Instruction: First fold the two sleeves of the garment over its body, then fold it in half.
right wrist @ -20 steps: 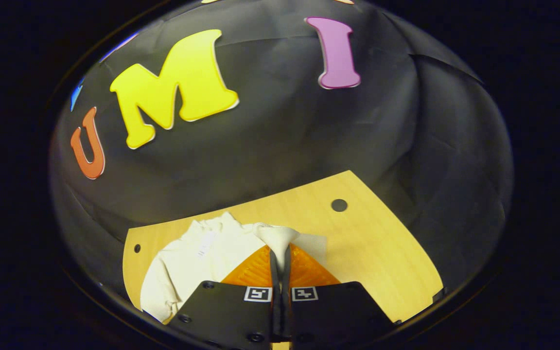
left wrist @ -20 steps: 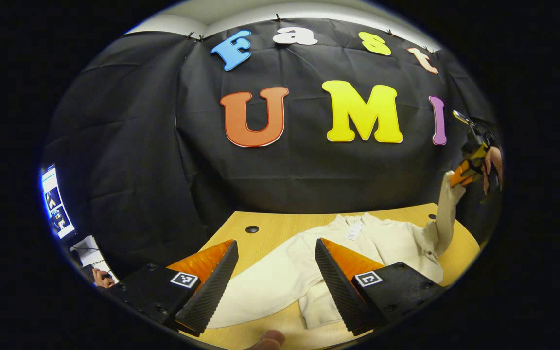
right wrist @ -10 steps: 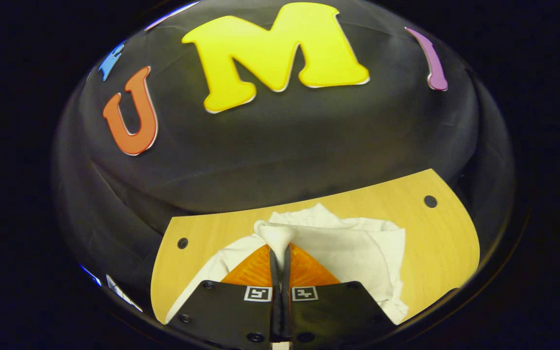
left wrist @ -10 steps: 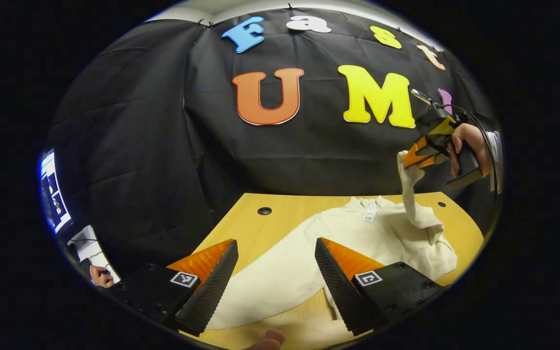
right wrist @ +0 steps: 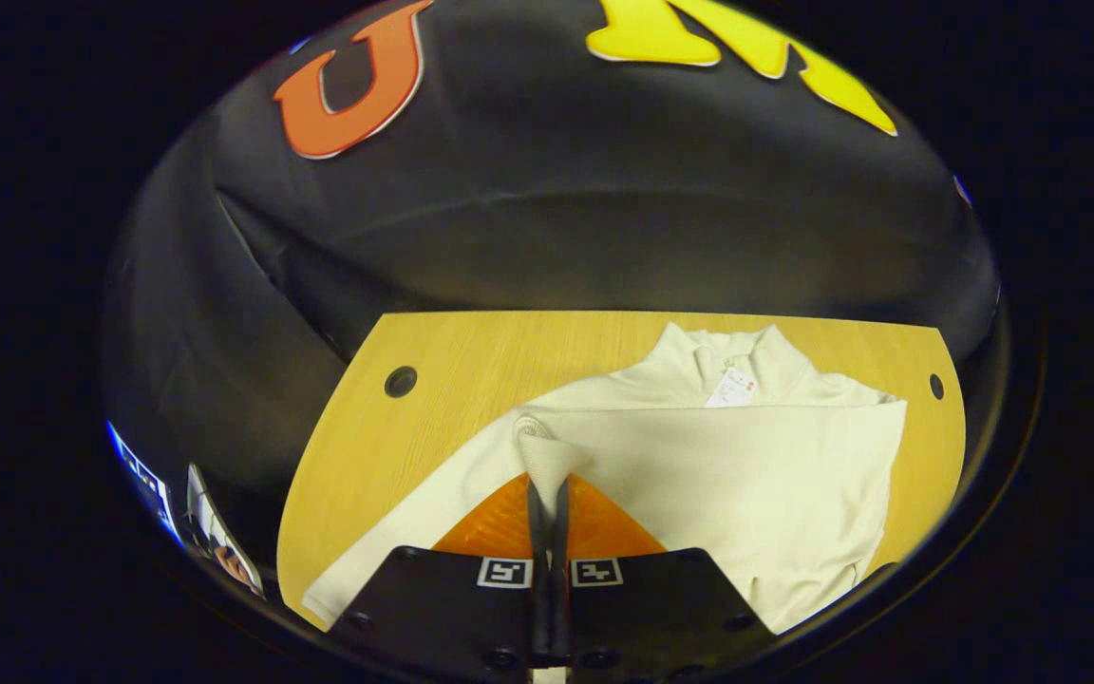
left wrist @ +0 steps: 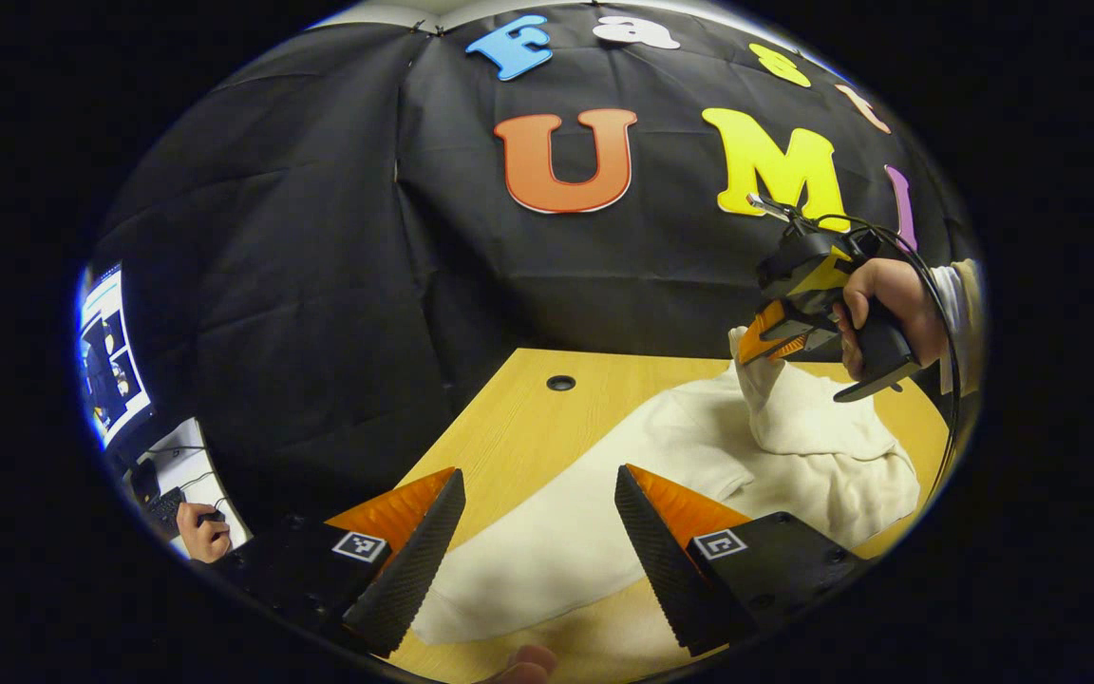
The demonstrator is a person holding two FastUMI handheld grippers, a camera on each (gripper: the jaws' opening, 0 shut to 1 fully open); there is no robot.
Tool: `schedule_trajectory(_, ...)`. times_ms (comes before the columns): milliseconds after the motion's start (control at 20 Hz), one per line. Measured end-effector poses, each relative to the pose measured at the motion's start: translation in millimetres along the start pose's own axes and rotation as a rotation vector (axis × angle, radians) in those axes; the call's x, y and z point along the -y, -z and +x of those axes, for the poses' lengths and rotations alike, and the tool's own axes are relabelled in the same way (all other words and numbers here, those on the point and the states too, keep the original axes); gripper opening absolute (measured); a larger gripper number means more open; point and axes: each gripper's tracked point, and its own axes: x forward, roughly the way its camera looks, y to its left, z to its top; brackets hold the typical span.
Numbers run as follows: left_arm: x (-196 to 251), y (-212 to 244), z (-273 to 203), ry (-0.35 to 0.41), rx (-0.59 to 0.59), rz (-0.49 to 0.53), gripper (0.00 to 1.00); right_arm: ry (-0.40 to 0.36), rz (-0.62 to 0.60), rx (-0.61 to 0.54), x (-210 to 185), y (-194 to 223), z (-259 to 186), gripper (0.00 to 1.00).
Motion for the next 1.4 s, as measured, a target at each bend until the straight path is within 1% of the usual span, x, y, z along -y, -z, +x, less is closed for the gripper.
schedule_trajectory(150, -5.0, 10.6, -0.6, -0.02, -0.014, -0.018, 1.0, -0.039, -0.088, -0.041, -20.0, 20.8, 22.6, 0.01)
schedule_trajectory(250, -7.5, 18.4, 1.0, -0.04, -0.025, -0.028, 1.0, -0.013, -0.14, -0.068, -18.9, 32.2, 33.8, 0.0)
schedule_trajectory(300, -8.3, 21.6, 1.7, -0.047, -0.031, -0.032, 1.0, -0.018, -0.146, -0.068, -20.1, 31.8, 33.3, 0.01)
schedule_trajectory(350, -9.6, 25.5, 2.7, -0.058, -0.037, -0.035, 1.0, -0.032, -0.139, -0.063, -24.1, 31.5, 31.6, 0.13)
schedule_trajectory(400, -9.6, 28.4, 3.8, -0.064, -0.044, -0.039, 1.0, -0.039, -0.133, -0.049, -26.1, 27.6, 26.4, 0.13)
schedule_trajectory(450, -10.0, 31.7, 3.5, -0.068, -0.051, -0.043, 1.0, -0.049, -0.134, -0.039, -29.2, 25.5, 24.6, 0.23)
schedule_trajectory(500, -10.2, 33.6, 2.4, -0.074, -0.057, -0.048, 1.0, -0.053, -0.139, -0.026, -29.2, 22.1, 17.1, 0.24)
schedule_trajectory(650, -14.2, 42.7, 2.2, -0.092, -0.075, -0.052, 1.0, -0.093, -0.142, 0.002, -31.2, 16.8, 0.2, 0.36)
schedule_trajectory(700, -17.1, 48.2, 2.0, -0.103, -0.091, -0.06, 1.0, -0.108, -0.15, 0.002, -31.5, 17.6, -7.6, 0.52)
schedule_trajectory(750, -21.7, 54.4, 1.9, -0.118, -0.106, -0.071, 1.0, -0.108, -0.164, 0.004, -28.7, 18.4, -16.9, 0.68)
schedule_trajectory(800, -26.0, 60.3, 1.5, -0.132, -0.122, -0.081, 1.0, -0.102, -0.175, 0.022, -22.7, 15.6, -27.4, 0.67)
schedule_trajectory(850, -31.2, 65.9, -0.4, -0.151, -0.141, -0.088, 1.0, -0.102, -0.18, 0.039, -20.4, 12.7, -36.1, 0.76)
schedule_trajectory(900, -35.0, 72.4, -1.0, -0.161, -0.163, -0.099, 1.0, -0.107, -0.178, 0.058, -18.4, 9.1, -47.3, 0.82)
schedule_trajectory(950, -38.6, 81.1, -2.0, -0.167, -0.189, -0.114, 1.0, -0.109, -0.181, 0.078, -13.0, 5.3, -58.2, 0.84)
schedule_trajectory(1100, -49.0, 100.0, -5.0, -0.209, -0.249, -0.146, 1.0, -0.104, -0.196, 0.123, 5.1, -0.9, -91.2, 0.83)
schedule_trajectory(1250, -58.7, 123.3, -8.0, -0.265, -0.321, -0.185, 1.0, -0.084, -0.213, 0.187, 32.1, -4.6, -124.0, 0.96)
schedule_trajectory(1400, -70.1, 146.9, -15.1, -0.356, -0.411, -0.236, 1.0, -0.082, -0.225, 0.261, 58.2, -6.0, -170.8, 0.96)
